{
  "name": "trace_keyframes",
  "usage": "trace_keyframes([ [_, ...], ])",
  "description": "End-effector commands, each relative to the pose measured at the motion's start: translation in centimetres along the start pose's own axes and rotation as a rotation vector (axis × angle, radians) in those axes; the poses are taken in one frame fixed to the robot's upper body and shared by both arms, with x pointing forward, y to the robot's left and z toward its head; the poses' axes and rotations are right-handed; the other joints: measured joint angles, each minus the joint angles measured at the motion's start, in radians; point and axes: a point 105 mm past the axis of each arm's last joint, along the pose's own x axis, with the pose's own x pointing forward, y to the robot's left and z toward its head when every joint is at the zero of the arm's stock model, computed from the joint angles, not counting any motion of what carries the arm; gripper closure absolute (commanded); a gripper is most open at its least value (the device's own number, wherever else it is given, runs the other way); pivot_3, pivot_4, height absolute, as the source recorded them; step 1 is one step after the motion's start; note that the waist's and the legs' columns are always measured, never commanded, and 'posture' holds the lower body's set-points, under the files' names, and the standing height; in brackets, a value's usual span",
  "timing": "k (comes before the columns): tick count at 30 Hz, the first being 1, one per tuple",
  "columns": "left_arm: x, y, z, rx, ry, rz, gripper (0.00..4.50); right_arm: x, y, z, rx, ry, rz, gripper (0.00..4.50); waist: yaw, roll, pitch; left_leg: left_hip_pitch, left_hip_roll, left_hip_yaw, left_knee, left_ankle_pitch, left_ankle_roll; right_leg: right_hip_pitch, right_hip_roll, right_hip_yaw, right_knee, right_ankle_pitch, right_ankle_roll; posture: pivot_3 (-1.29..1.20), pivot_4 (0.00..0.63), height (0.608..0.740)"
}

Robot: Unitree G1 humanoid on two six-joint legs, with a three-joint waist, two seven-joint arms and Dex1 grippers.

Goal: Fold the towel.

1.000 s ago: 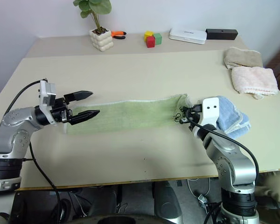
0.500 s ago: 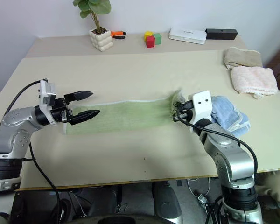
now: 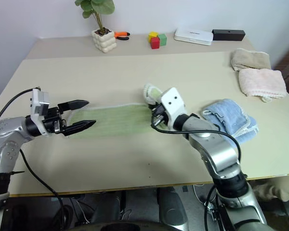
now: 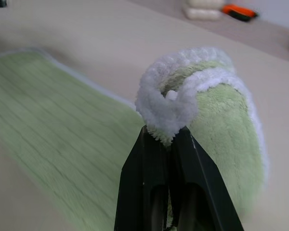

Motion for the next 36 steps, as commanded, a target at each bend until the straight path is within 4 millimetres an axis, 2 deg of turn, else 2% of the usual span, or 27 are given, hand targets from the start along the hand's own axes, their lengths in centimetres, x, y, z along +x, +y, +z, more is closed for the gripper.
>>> trace_keyframes([
  [1, -0.7, -0.2, 1.4, 0.043, -0.025, 0.017, 0.0, 1.3, 1.8, 0.8, -0.049, -0.034, 0.104, 4.4, 0.002, 0.0, 0.0, 0.0, 0.0, 0.0, 0.0, 0.0, 0.0, 0.0, 0.0, 0.0, 0.0, 0.0, 0.0, 0.0, 0.15, 0.74],
  [8, -1.2, -0.6, 1.5, 0.041, -0.019, 0.04, 0.0, 3.0, 5.4, 0.1, -0.089, 0.002, 0.324, 4.4, 0.0, 0.0, 0.0, 0.0, 0.0, 0.0, 0.0, 0.0, 0.0, 0.0, 0.0, 0.0, 0.0, 0.0, 0.0, 0.0, 0.15, 0.74],
  [13, -1.4, -0.9, 1.4, 0.033, -0.017, 0.049, 0.0, 3.6, 6.9, 0.2, -0.113, 0.004, 0.41, 4.4, -0.001, 0.0, 0.0, 0.0, 0.0, 0.0, 0.0, 0.0, 0.0, 0.0, 0.0, 0.0, 0.0, 0.001, 0.002, 0.0, 0.15, 0.74],
  [17, -1.3, -0.9, 1.4, 0.034, -0.015, 0.054, 0.0, 4.3, 7.1, -0.9, -0.121, 0.035, 0.401, 4.4, 0.0, 0.0, 0.0, 0.0, 0.0, 0.0, 0.0, 0.0, 0.0, 0.0, 0.0, -0.001, 0.0, 0.001, 0.002, 0.0, 0.15, 0.74],
  [20, -1.3, -0.9, 1.4, 0.034, -0.015, 0.054, 0.0, 5.0, 6.7, -0.8, -0.118, 0.015, 0.355, 4.4, 0.0, 0.0, 0.0, 0.0, 0.0, 0.0, 0.0, 0.0, 0.0, 0.0, 0.0, -0.001, 0.0, 0.001, 0.002, 0.0, 0.15, 0.74],
  [21, -1.3, -0.9, 1.4, 0.033, -0.015, 0.054, 0.0, 5.2, 6.5, -0.7, -0.11, 0.008, 0.342, 3.89, -0.001, 0.0, 0.0, 0.0, 0.0, 0.0, 0.0, 0.0, 0.0, 0.0, 0.0, -0.001, 0.0, 0.001, 0.002, 0.0, 0.15, 0.74],
  [22, -1.3, -0.9, 1.4, 0.033, -0.016, 0.053, 0.0, 5.4, 6.4, -0.7, -0.085, 0.004, 0.33, 3.65, -0.001, 0.0, 0.0, 0.0, 0.0, 0.0, 0.0, 0.0, 0.0, 0.0, 0.0, -0.001, 0.0, 0.001, 0.002, 0.0, 0.15, 0.74],
  [25, -1.1, -0.8, 1.2, 0.028, -0.015, 0.049, 0.0, 5.9, 6.5, -0.3, -0.064, -0.008, 0.311, 2.21, -0.001, 0.0, 0.0, 0.0, 0.0, 0.0, -0.001, 0.0, 0.0, 0.0, 0.0, -0.001, 0.0, 0.001, 0.002, 0.0, 0.15, 0.74],
  [27, -1.0, -0.8, 1.2, 0.027, -0.014, 0.047, 0.0, 6.0, 6.7, -0.1, -0.054, -0.016, 0.315, 1.07, -0.001, 0.0, 0.0, 0.0, 0.0, 0.0, -0.001, 0.0, 0.0, 0.0, 0.0, -0.001, 0.0, 0.001, 0.003, 0.0, 0.15, 0.74],
  [29, -0.9, -0.7, 1.2, 0.026, -0.016, 0.043, 0.0, 5.3, 7.5, 0.3, -0.034, -0.038, 0.372, 0.16, -0.001, 0.0, 0.0, 0.0, 0.0, 0.0, -0.001, 0.0, 0.0, 0.0, 0.0, -0.001, 0.0, 0.001, 0.003, 0.0, 0.15, 0.74],
  [32, -0.8, -0.6, 1.2, 0.027, -0.017, 0.039, 0.0, 3.7, 8.4, 1.3, 0.021, -0.078, 0.479, 0.03, 0.001, 0.0, 0.0, 0.0, 0.0, 0.0, -0.001, 0.0, 0.0, 0.0, 0.0, -0.001, 0.0, 0.001, 0.003, 0.0, 0.15, 0.74],
  [36, -0.5, -0.6, 1.1, 0.023, -0.019, 0.028, 0.0, 2.5, 5.9, 3.7, 0.181, -0.162, 0.463, 0.03, 0.0, 0.0, 0.0, 0.0, 0.0, -0.001, -0.001, 0.0, 0.0, 0.0, 0.0, -0.001, 0.0, 0.002, 0.003, 0.0, 0.15, 0.74],
])
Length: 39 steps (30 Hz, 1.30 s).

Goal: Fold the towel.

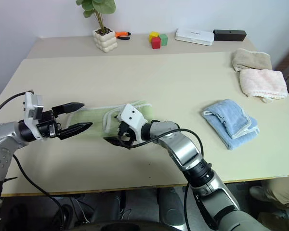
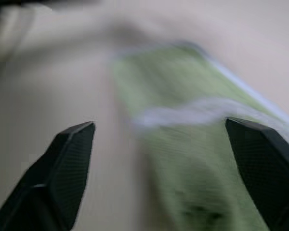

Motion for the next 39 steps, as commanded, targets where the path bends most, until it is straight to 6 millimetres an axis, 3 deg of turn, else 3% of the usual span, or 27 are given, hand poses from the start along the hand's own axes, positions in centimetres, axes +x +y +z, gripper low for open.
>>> trace_keyframes([
  [1, 0.1, -0.1, 0.7, 0.028, -0.019, -0.016, 0.0, -1.6, -1.0, 3.3, 0.047, -0.132, -0.024, 0.26, 0.0, 0.0, 0.0, 0.0, 0.0, 0.0, 0.0, 0.0, 0.0, 0.0, 0.0, 0.0, 0.0, 0.0, 0.0, 0.0, 0.15, 0.74],
  [3, 0.3, -0.1, 0.7, 0.027, -0.023, -0.019, 0.0, -1.8, -3.0, 4.3, 0.099, -0.202, -0.126, 0.84, -0.002, 0.0, 0.0, 0.0, 0.0, 0.0, 0.0, 0.0, 0.0, 0.0, 0.0, 0.0, 0.0, 0.0, 0.0, 0.0, 0.15, 0.74],
  [5, 0.5, -0.1, 0.6, 0.027, -0.026, -0.023, 0.0, -1.9, -4.5, 4.4, 0.092, -0.227, -0.22, 1.84, -0.003, 0.0, 0.0, 0.0, 0.0, 0.0, -0.001, 0.0, 0.0, -0.001, 0.0, 0.0, 0.0, 0.0, 0.0, 0.0, 0.15, 0.74],
  [10, 0.6, -0.1, 0.7, 0.029, -0.027, -0.025, 0.0, -1.0, -5.5, 1.8, 0.073, -0.159, -0.309, 4.4, -0.002, 0.0, 0.0, 0.0, 0.0, 0.0, -0.002, 0.0, 0.0, -0.001, 0.0, 0.0, 0.0, 0.0, 0.0, 0.0, 0.15, 0.74],
  [15, 0.5, -0.2, 0.7, 0.028, -0.024, -0.026, 0.0, -0.2, -4.7, -1.1, 0.049, -0.097, -0.296, 4.47, -0.002, 0.0, 0.0, 0.0, 0.0, 0.0, -0.002, 0.0, 0.0, -0.001, 0.0, 0.0, 0.0, 0.0, 0.0, 0.0, 0.15, 0.74],
  [20, 0.6, -0.3, 0.6, 0.026, -0.023, -0.026, 0.0, -0.4, -6.7, -5.8, -0.07, 0.069, -0.456, 4.47, -0.002, 0.0, 0.0, 0.0, 0.0, 0.0, -0.002, 0.0, 0.0, -0.001, 0.0, 0.0, 0.0, 0.0, 0.0, 0.0, 0.15, 0.74],
  [23, 0.7, -0.5, 0.5, 0.019, -0.022, -0.028, 0.0, -0.4, -7.2, -6.5, -0.079, 0.083, -0.485, 4.47, -0.002, -0.001, 0.0, 0.001, 0.0, 0.0, -0.002, 0.0, 0.0, 0.0, 0.0, 0.0, 0.0, 0.0, 0.0, 0.0, 0.15, 0.74],
  [27, 0.7, -0.8, 0.2, 0.005, -0.016, -0.032, 0.0, 0.2, -6.3, -6.5, -0.107, 0.077, -0.428, 4.47, -0.002, -0.001, 0.0, 0.002, 0.0, 0.0, -0.001, 0.0, 0.0, 0.001, 0.0, 0.0, 0.0, 0.0, 0.0, 0.0, 0.15, 0.74],
  [29, 0.7, -1.0, 0.1, -0.004, -0.02, -0.029, 0.0, 0.3, -6.0, -6.1, -0.089, 0.045, -0.406, 3.97, -0.002, -0.001, 0.0, 0.002, 0.0, 0.0, -0.001, 0.0, 0.0, 0.001, 0.0, 0.0, 0.0, 0.0, 0.0, 0.0, 0.15, 0.74],
  [31, 0.7, -1.1, 0.0, -0.016, -0.024, -0.022, 0.0, 0.2, -5.8, -5.7, -0.095, 0.035, -0.384, 3.18, -0.002, -0.001, 0.0, 0.002, 0.0, 0.0, -0.001, 0.0, 0.0, 0.001, 0.0, 0.0, 0.0, 0.0, 0.0, 0.0, 0.15, 0.74],
  [37, 0.5, -1.3, -0.3, -0.047, -0.027, 0.0, 0.0, -0.1, -5.7, -3.8, -0.102, -0.013, -0.347, 0.05, -0.002, -0.001, 0.0, 0.002, 0.0, 0.0, -0.001, 0.0, 0.0, 0.001, 0.0, 0.0, 0.0, 0.0, 0.0, 0.0, 0.15, 0.74],
  [39, 0.4, -1.2, -0.2, -0.055, -0.033, 0.012, 0.0, -0.3, -5.8, -3.0, -0.104, -0.031, -0.342, 0.05, -0.002, -0.001, 0.0, 0.002, 0.0, 0.0, -0.001, 0.0, 0.0, 0.001, 0.0, 0.0, 0.0, 0.0, 0.0, 0.0, 0.15, 0.74],
])
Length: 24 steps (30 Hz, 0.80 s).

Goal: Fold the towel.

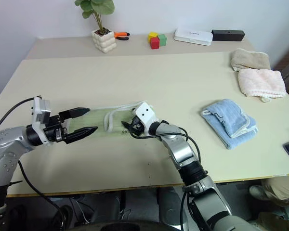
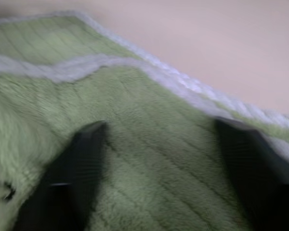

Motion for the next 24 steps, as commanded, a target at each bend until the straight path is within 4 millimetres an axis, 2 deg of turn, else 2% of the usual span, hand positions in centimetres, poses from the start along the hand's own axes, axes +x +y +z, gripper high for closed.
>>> trace_keyframes([
  [1, -0.3, -0.1, 1.2, 0.016, -0.038, 0.017, 0.0, -0.5, -0.6, 3.0, -0.01, -0.085, 0.005, 0.05, 0.0, 0.0, 0.0, 0.0, 0.0, 0.0, 0.0, 0.0, 0.0, 0.0, 0.0, 0.0, 0.0, 0.0, 0.0, 0.0, 0.15, 0.74],
  [6, -0.6, 0.1, 1.0, -0.045, -0.028, 0.057, 0.0, -1.5, -2.5, 6.8, 0.022, -0.198, -0.042, 0.05, 0.0, 0.0, 0.0, 0.0, 0.0, 0.0, 0.0, 0.0, 0.0, 0.0, 0.0, 0.0, 0.0, 0.0, 0.0, 0.0, 0.15, 0.74],
  [9, -0.8, 0.4, 1.0, -0.102, -0.034, 0.115, 0.0, -2.7, -3.3, 8.3, 0.005, -0.246, -0.038, 0.05, 0.0, 0.0, 0.0, 0.0, 0.0, 0.0, 0.0, 0.0, 0.0, 0.0, 0.0, 0.0, 0.0, 0.0, 0.0, 0.0, 0.15, 0.74],
  [13, -1.8, 1.1, 1.7, -0.192, -0.065, 0.226, 0.0, -4.7, -3.3, 9.1, -0.04, -0.261, 0.048, 0.05, 0.002, 0.0, 0.0, -0.001, 0.0, 0.0, 0.0, 0.0, 0.0, 0.0, -0.001, 0.0, 0.0, 0.0, 0.0, 0.0, 0.15, 0.74],
  [17, -4.3, 1.5, 1.4, -0.29, -0.069, 0.4, 0.0, -8.4, -4.2, 9.7, -0.111, -0.282, 0.124, 0.05, 0.0, 0.0, 0.0, -0.001, 0.0, 0.0, 0.0, 0.0, 0.0, 0.0, -0.001, 0.0, 0.0, 0.0, 0.0, 0.0, 0.15, 0.74],
  [22, -6.5, 0.9, 0.1, -0.391, -0.09, 0.551, 0.0, -10.1, -4.5, 9.1, -0.198, -0.252, 0.172, 0.05, 0.0, 0.0, 0.0, 0.0, 0.0, 0.0, 0.0, 0.0, 0.0, 0.0, 0.0, 0.0, 0.0, 0.0, 0.0, 0.0, 0.15, 0.74],
  [24, -6.7, -0.6, -0.6, -0.478, -0.121, 0.585, 0.0, -10.2, -4.3, 9.1, -0.206, -0.248, 0.192, 0.05, 0.0, 0.0, 0.0, 0.0, 0.0, 0.0, 0.0, 0.0, 0.0, 0.0, 0.0, 0.0, 0.0, 0.0, 0.0, 0.0, 0.15, 0.74],
])
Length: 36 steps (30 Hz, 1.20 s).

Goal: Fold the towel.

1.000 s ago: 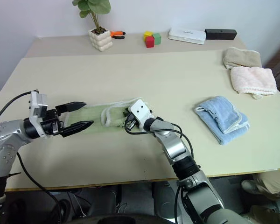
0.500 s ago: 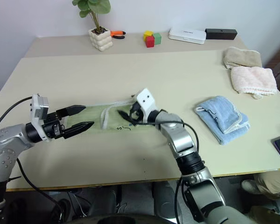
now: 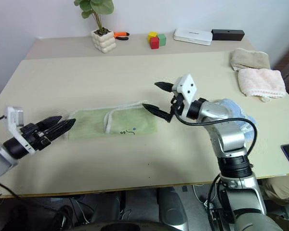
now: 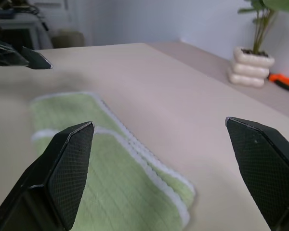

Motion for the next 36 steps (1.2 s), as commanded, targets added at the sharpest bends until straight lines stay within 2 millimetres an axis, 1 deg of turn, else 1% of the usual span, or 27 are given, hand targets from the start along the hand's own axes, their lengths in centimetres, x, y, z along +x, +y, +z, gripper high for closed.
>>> trace_keyframes([
  [1, -1.6, -1.5, -0.3, -0.087, -0.059, 0.046, 0.0, -0.1, 0.6, 1.3, -0.044, -0.045, 0.049, 0.05, 0.0, 0.0, 0.0, 0.0, 0.0, 0.0, 0.0, 0.0, 0.0, 0.0, 0.0, 0.0, 0.0, 0.0, 0.0, 0.0, 0.15, 0.74],
  [3, -2.2, -1.9, -1.4, -0.204, -0.072, 0.084, 0.0, 0.2, 0.7, 1.3, -0.038, -0.054, 0.054, 0.05, 0.002, 0.0, 0.0, 0.0, 0.0, 0.001, 0.001, 0.0, 0.0, 0.0, -0.001, 0.001, -0.001, 0.0, 0.0, 0.0, 0.15, 0.74],
  [5, -2.6, -2.1, -1.8, -0.275, -0.078, 0.103, 0.0, 0.4, 0.8, 1.3, -0.032, -0.06, 0.055, 0.05, 0.005, 0.0, 0.0, 0.0, 0.0, 0.0, 0.001, 0.0, 0.0, 0.0, -0.001, 0.0, 0.0, 0.0, 0.0, 0.0, 0.15, 0.74],
  [7, -2.9, -2.6, -2.7, -0.375, -0.092, 0.132, 0.0, 0.6, 0.8, 1.0, -0.029, -0.057, 0.054, 0.05, 0.011, -0.001, 0.0, 0.0, 0.0, 0.0, 0.001, 0.0, 0.0, 0.0, -0.001, 0.0, 0.0, -0.002, -0.003, 0.0, 0.15, 0.74],
  [9, -2.9, -2.5, -3.6, -0.471, -0.12, 0.196, 0.0, 0.7, 1.0, 0.6, -0.039, -0.04, 0.066, 0.05, 0.016, 0.0, 0.0, 0.0, -0.001, 0.0, 0.002, 0.0, 0.0, 0.001, -0.002, 0.001, -0.001, -0.002, -0.004, 0.0, 0.15, 0.74],
  [10, -2.9, -2.4, -3.9, -0.492, -0.125, 0.217, 0.0, 0.7, 1.1, 0.6, -0.043, -0.035, 0.07, 0.05, 0.022, -0.001, 0.0, 0.0, -0.001, 0.001, 0.003, 0.0, 0.0, 0.002, -0.002, 0.001, -0.002, -0.002, -0.004, 0.0, 0.15, 0.74],
  [12, -2.4, -2.0, -4.4, -0.51, -0.125, 0.261, 0.0, 0.8, 1.1, 0.6, -0.04, -0.038, 0.061, 0.05, 0.027, -0.001, 0.0, 0.0, -0.001, 0.001, 0.003, 0.0, 0.0, 0.002, -0.002, 0.001, -0.002, -0.002, -0.004, 0.0, 0.15, 0.74],
  [16, -0.9, -1.7, -5.1, -0.559, -0.106, 0.277, 0.0, 0.7, 0.8, 0.5, -0.047, -0.031, 0.037, 0.05, 0.032, -0.001, 0.0, -0.001, -0.002, 0.001, 0.004, 0.0, 0.0, 0.002, -0.002, 0.001, -0.003, -0.002, -0.005, 0.0, 0.15, 0.74],
  [20, 0.7, -1.5, -5.4, -0.564, -0.083, 0.266, 0.0, 0.5, 0.8, 0.3, -0.05, -0.022, 0.023, 0.05, 0.03, -0.001, 0.0, -0.001, -0.002, 0.001, 0.005, 0.0, 0.0, 0.002, -0.001, 0.001, -0.003, -0.002, -0.005, 0.0, 0.15, 0.74],
  [22, 1.6, -1.4, -5.8, -0.596, -0.049, 0.26, 0.0, 0.5, 0.8, 0.3, -0.05, -0.02, 0.012, 0.05, 0.029, -0.001, 0.0, -0.001, -0.002, 0.001, 0.005, 0.0, 0.0, 0.002, -0.001, 0.001, -0.002, -0.002, -0.005, 0.0, 0.15, 0.74],
  [24, 2.1, -1.2, -6.2, -0.58, -0.018, 0.266, 0.0, 0.5, 0.9, 0.3, -0.051, -0.019, 0.006, 0.05, 0.028, -0.001, 0.0, -0.001, -0.002, 0.0, 0.005, 0.0, 0.0, 0.002, -0.001, 0.001, -0.002, -0.002, -0.005, 0.0, 0.15, 0.74],
  [28, 2.8, -1.2, -6.9, -0.605, -0.005, 0.262, 0.0, 0.2, 0.5, 0.3, -0.056, -0.008, -0.025, 0.05, 0.028, 0.0, 0.0, -0.001, -0.002, 0.001, 0.005, 0.0, 0.0, 0.003, -0.001, 0.001, -0.002, -0.002, -0.005, 0.0, 0.15, 0.74],
  [33, 3.8, -0.3, -7.2, -0.634, -0.023, 0.312, 0.0, -0.2, 0.3, 0.0, -0.055, 0.005, -0.047, 0.05, 0.039, 0.001, -0.001, 0.0, -0.002, 0.001, 0.006, 0.0, 0.0, 0.004, -0.001, 0.001, -0.003, -0.002, -0.005, 0.0, 0.15, 0.74],
  [35, 4.6, -0.1, -6.9, -0.645, -0.032, 0.319, 0.55, -0.3, 0.2, -0.2, -0.063, 0.017, -0.054, 0.0, 0.044, 0.002, -0.002, 0.0, -0.002, 0.001, 0.007, 0.0, 0.0, 0.005, -0.001, 0.001, -0.003, -0.002, -0.005, 0.0, 0.15, 0.74],
  [36, 5.0, -0.1, -6.7, -0.648, -0.035, 0.321, 0.91, -0.3, 0.1, -0.3, -0.066, 0.023, -0.059, 0.0, 0.048, 0.002, -0.002, 0.0, -0.002, 0.001, 0.007, 0.0, 0.0, 0.005, -0.001, 0.001, -0.003, -0.002, -0.005, 0.0, 0.15, 0.74],
])
